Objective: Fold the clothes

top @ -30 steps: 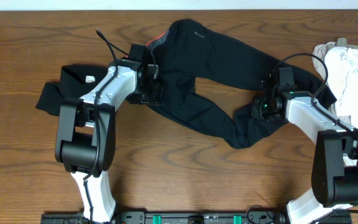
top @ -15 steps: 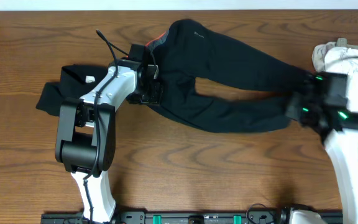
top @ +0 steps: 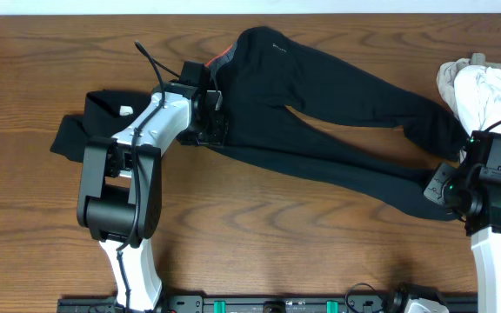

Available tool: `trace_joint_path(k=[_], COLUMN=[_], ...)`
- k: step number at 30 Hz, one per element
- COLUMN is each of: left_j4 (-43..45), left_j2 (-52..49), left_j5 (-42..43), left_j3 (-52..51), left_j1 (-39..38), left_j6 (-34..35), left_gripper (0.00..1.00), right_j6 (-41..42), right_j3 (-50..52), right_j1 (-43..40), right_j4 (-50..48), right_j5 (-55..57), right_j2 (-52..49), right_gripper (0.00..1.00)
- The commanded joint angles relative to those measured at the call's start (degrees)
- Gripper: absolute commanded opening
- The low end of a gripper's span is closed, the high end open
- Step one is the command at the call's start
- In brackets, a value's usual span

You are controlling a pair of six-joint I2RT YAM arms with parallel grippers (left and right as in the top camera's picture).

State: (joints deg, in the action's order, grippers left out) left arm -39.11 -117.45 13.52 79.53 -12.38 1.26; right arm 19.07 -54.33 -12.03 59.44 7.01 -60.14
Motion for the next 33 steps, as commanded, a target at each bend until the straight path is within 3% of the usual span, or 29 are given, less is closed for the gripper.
trace_joint_path(k=[1,3,5,15,19,27,29,33], left_j4=[-0.4,-0.4,-0.4,-0.4,-0.4,-0.2,-0.1,0.0], left_j2=[-1.9,-1.9,-1.9,-1.9,-1.9,-1.9,-1.9,-1.9], left_j5=[0.4,0.4,0.4,0.4,0.4,0.4,0.4,0.4], left_j3=[0.1,0.1,0.1,0.1,0.1,0.1,0.1,0.1], left_j1=[0.1,0.1,0.1,0.1,0.1,0.1,0.1,0.1], left_j6=[-0.8,-0.8,-0.8,-0.8,-0.8,-0.8,-0.8,-0.8], left_gripper=[0.64,0.64,0.64,0.64,0.64,0.65,0.64,0.64], right_j6=[0.0,0.0,0.0,3.6,6.7,6.6,6.6,7.7], right_j3=[-0.2,-0.2,-0.2,0.9,2.6,7.0,8.9,14.9], right_j1=[-0.7,-0.7,-0.7,-0.8,-1.7,-11.3,-13.4,-15.5], right_j4=[0.1,0.0,0.0,3.2,2.5,2.0,0.1,-5.0], right_j5=[3.0,2.4,0.6,-2.5,-2.5,-2.8,-3.0,-3.0], right_j2=[-1.7,-2.8,-3.7,-12.7,-17.2,-18.6,-18.6,-18.6], right_gripper=[0.11,0.46,0.56,0.56,0.47,0.53,0.59,0.61])
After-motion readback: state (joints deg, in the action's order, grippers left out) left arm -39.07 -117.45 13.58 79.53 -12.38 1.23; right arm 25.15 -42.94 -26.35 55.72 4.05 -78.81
